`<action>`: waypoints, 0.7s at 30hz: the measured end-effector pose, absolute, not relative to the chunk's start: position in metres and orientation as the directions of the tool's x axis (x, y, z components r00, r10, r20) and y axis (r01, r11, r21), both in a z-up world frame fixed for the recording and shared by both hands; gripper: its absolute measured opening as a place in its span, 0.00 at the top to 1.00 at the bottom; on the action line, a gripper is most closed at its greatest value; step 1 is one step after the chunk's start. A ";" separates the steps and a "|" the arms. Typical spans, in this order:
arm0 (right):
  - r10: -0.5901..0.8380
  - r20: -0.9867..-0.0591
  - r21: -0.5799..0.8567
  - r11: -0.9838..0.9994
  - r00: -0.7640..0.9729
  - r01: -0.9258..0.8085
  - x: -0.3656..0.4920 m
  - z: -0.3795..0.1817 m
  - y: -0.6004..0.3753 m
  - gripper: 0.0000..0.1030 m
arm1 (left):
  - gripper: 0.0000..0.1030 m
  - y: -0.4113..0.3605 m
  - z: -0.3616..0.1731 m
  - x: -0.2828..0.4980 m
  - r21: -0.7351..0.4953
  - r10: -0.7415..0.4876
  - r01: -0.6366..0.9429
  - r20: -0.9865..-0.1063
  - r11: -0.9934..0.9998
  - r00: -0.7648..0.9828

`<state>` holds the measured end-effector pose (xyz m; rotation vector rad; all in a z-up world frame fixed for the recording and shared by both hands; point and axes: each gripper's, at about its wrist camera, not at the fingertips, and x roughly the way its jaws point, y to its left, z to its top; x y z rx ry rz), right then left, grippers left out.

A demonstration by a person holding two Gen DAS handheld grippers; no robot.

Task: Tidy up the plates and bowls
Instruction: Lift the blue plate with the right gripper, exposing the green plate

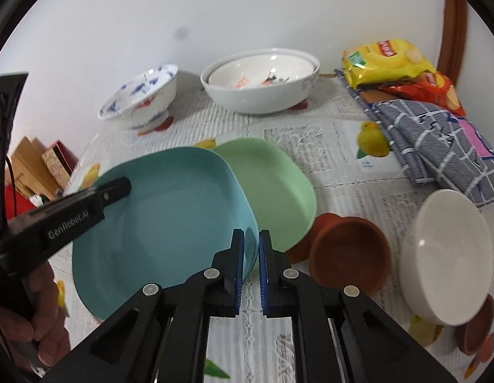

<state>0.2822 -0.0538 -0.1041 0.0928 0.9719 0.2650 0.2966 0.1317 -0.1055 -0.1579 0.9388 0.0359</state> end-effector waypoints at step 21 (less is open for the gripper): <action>0.263 -0.720 0.278 0.957 0.642 -0.080 0.197 -0.036 -0.115 0.92 | 0.84 0.085 -0.039 0.225 -0.159 -0.106 -0.022 -0.750 0.987 0.653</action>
